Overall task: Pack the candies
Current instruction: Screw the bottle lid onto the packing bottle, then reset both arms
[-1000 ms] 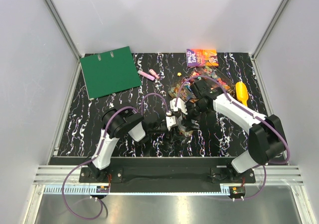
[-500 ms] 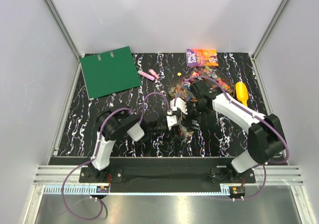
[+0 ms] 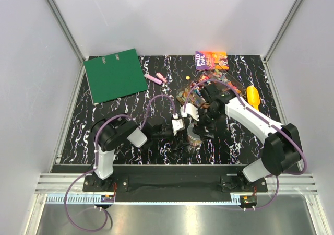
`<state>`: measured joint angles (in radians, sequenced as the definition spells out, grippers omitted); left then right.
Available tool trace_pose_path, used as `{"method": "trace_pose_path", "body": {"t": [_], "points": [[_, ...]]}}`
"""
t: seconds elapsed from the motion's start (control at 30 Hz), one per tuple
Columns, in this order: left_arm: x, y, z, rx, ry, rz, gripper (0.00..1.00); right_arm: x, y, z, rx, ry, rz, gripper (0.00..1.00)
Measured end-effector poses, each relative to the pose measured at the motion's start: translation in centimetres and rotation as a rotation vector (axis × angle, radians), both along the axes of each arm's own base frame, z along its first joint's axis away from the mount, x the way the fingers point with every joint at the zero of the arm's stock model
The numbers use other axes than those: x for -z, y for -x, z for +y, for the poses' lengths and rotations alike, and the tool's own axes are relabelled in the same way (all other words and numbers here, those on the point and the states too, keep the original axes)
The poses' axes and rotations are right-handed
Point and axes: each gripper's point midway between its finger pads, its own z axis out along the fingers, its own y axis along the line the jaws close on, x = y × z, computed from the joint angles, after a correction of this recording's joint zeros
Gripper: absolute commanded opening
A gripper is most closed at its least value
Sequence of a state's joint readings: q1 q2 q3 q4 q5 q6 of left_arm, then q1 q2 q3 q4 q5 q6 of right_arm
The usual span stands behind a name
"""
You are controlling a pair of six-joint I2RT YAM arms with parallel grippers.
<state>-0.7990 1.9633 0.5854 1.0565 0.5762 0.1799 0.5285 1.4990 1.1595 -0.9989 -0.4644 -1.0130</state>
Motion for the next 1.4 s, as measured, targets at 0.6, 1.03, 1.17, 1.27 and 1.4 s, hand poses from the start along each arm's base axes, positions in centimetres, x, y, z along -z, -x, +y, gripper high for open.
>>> {"method": "trace_pose_path", "body": {"t": [0.6,1.03,1.17,1.27,1.4], "points": [[-3.8,1.3,3.6,-0.079,-0.053,0.002,0.99,1.9,1.9,-5.3,0.078,0.127,0.030,1.00],[-14.2,-9.4,10.9,-0.676,-0.058,0.050,0.99,-1.0,-7.3,-18.9,1.119,0.003,-0.063,1.00],[-15.8,-14.1,17.8,-0.974,-0.057,0.099,0.99,-2.2,-9.6,-24.7,1.556,-0.008,-0.152,1.00],[-15.7,-15.5,22.2,-1.123,-0.094,0.100,0.99,-3.0,-10.3,-26.8,1.705,0.011,-0.238,1.00],[-15.5,-15.8,24.8,-1.200,-0.134,0.083,0.99,-4.7,-10.4,-27.9,1.784,-0.014,-0.335,1.00]]}}
